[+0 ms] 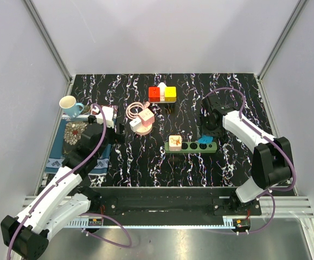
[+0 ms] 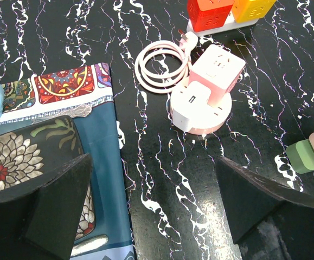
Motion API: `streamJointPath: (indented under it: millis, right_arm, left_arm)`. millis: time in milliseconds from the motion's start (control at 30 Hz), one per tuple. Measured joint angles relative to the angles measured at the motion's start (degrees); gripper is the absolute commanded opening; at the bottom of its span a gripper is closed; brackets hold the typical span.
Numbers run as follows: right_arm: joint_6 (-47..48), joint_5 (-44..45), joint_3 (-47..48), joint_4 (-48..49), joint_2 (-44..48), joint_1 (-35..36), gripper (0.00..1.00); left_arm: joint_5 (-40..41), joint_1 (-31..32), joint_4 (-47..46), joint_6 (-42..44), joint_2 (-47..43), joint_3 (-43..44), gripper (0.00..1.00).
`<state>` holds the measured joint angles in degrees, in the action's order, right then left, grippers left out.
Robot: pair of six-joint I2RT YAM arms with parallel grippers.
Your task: Insert the plug
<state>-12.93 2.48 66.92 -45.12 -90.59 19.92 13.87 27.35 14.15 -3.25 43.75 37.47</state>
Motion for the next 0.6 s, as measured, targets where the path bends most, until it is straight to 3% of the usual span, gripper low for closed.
streamJointPath:
  millis: [600]
  right_arm:
    - [0.2,0.5,-0.1,-0.4,1.5,0.0,0.0]
  left_arm:
    - [0.0,0.0,0.0,0.0,0.0,0.0,0.99]
